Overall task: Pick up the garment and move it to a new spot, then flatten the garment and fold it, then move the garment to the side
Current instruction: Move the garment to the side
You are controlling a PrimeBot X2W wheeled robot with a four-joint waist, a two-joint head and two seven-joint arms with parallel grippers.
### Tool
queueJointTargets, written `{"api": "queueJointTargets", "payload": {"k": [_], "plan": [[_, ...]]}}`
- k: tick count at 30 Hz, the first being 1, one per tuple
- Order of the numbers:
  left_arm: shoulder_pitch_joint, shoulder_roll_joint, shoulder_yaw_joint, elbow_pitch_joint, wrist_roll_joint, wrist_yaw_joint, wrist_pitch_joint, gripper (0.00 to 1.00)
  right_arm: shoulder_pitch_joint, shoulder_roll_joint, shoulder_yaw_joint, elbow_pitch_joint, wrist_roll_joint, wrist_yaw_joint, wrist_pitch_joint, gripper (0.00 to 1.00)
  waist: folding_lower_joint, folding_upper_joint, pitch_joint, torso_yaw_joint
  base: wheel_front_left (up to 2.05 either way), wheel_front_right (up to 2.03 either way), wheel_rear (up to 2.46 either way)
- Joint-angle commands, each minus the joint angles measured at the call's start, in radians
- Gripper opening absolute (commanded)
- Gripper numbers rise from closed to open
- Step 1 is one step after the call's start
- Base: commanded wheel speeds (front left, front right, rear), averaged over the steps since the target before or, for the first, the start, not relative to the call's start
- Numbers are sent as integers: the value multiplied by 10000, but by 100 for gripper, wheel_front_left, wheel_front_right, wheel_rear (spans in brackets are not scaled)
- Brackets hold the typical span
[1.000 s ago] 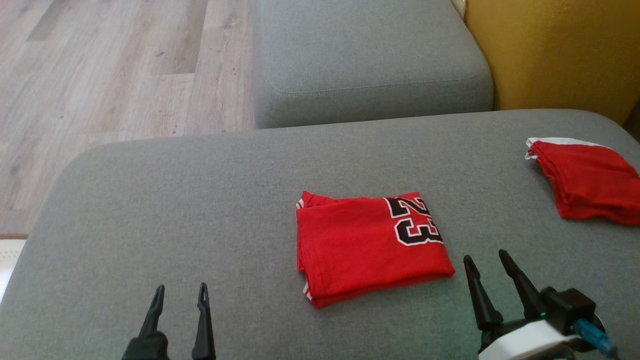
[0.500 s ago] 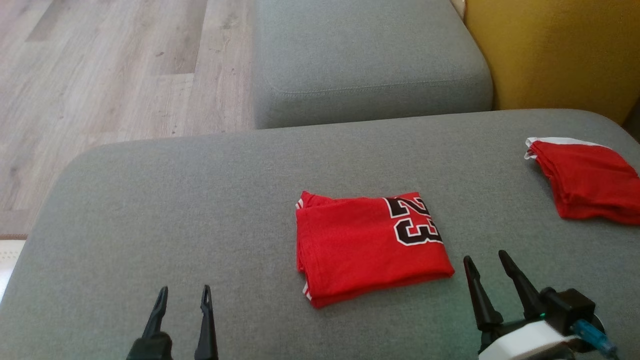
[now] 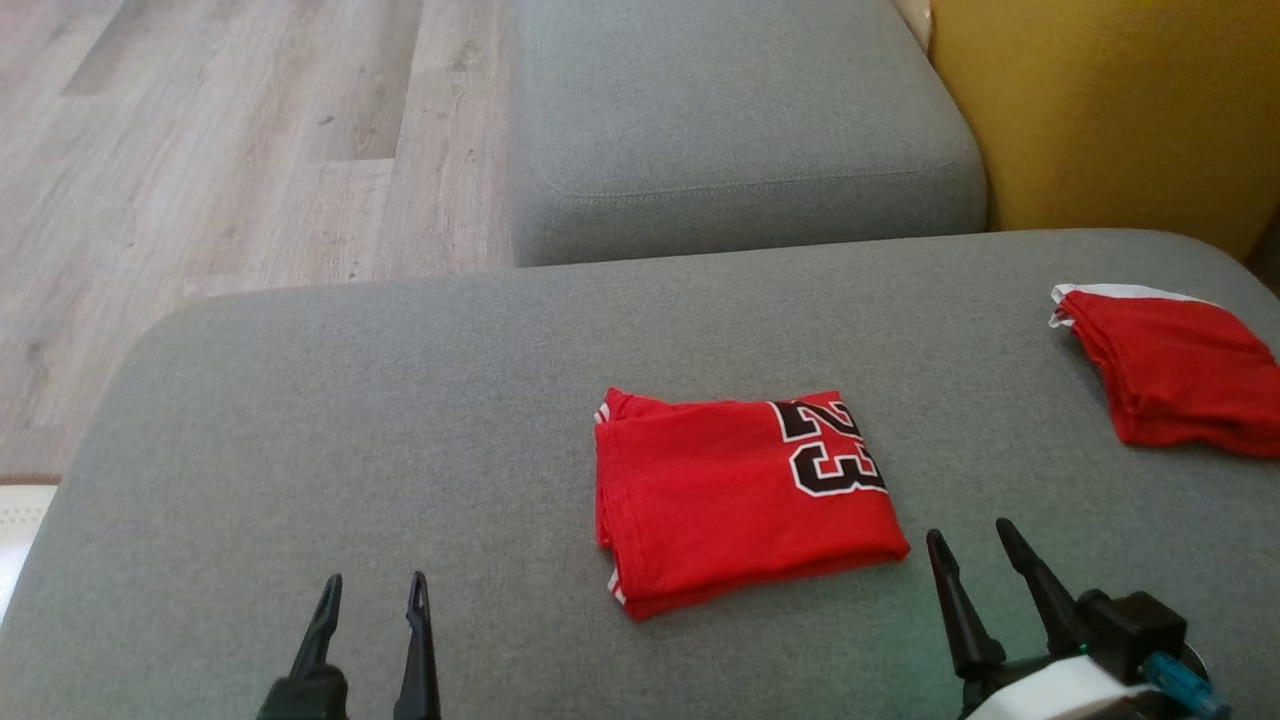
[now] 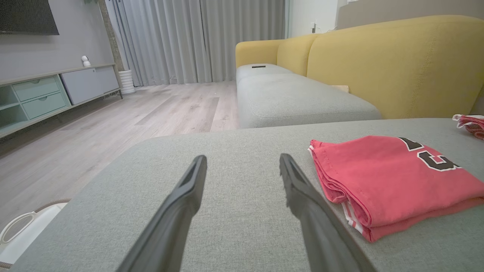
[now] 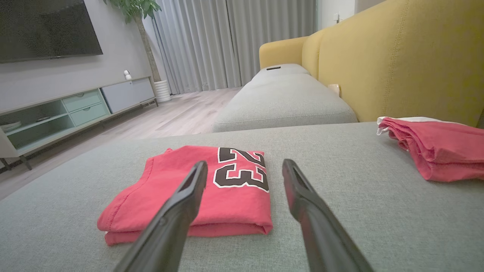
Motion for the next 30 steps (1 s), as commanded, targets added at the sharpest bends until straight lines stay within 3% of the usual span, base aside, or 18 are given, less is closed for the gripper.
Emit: {"api": "queueJointTargets", "payload": {"k": [1, 9, 20, 25, 30], "plan": [[-448, -76, 388, -295, 66, -43, -122, 100, -322, -159, 198, -228, -36, 67, -135, 100, 0, 0, 13, 21, 0, 0, 0], [-656, -94, 212, -280, 213, -100, -122, 100, -631, -295, 234, -220, 259, 67, -135, 100, 0, 0, 633, 291, 0, 0, 0], [-1419, -126, -299, -311, 148, -102, -122, 100, -1951, -1018, 81, 43, 649, 67, -135, 100, 0, 0, 2112, 776, 0, 0, 0], [-2018, -143, -657, -462, -39, -31, -122, 100, -2994, -1640, 732, 1024, 1429, 67, -26, 100, 0, 0, 2728, 966, 0, 0, 0], [-2478, -149, -1165, -637, -187, 197, -122, 100, -3976, -2321, 1718, 1960, 2655, 67, 842, 100, 0, 0, 3082, 1091, 0, 0, 0]]}}
